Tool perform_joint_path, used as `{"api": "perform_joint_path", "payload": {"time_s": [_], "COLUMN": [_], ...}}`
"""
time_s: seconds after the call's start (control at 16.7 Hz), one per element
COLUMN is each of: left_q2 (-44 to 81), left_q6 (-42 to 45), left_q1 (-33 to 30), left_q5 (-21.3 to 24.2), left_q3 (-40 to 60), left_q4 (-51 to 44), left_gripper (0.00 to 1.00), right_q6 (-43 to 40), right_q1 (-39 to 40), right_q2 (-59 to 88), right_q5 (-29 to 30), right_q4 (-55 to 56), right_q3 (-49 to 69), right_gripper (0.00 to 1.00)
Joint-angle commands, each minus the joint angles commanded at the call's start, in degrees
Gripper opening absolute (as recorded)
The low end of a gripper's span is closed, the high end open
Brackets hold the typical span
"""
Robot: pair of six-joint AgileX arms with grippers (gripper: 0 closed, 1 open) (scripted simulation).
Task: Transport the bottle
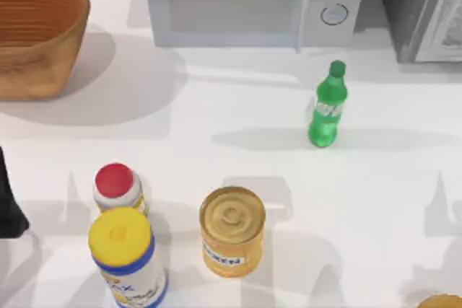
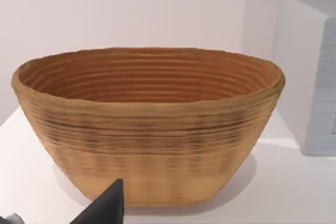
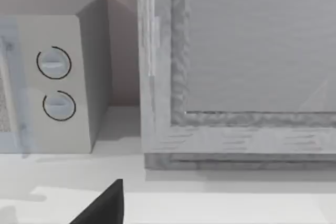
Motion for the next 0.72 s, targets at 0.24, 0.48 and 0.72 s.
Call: {"api": "perform_joint_path", "payload": {"time_s": [0.24,0.48,0.72], "left_q2": [1.8,12.5,32.0], "left_q6": [0.2,0.7,1.1], "left_q1": [-0.9,-5.6,-13.1], "left_q5": [0.0,0.1,0.3], "left_q3": [0.6,4.8,13.4], "left_q4": [0.4,3.6,10.4], "left_gripper": [1.00,1.00,1.00], "right_q6": [0.0,0.0,0.0], "right_q1": [0.0,0.0,0.0], "right_q2": [0.0,0.0,0.0], "right_q5": [0.0,0.0,0.0], "right_q4": [0.0,0.0,0.0], "right_q3": [0.0,0.0,0.0], "right_gripper": [1.00,1.00,1.00]}}
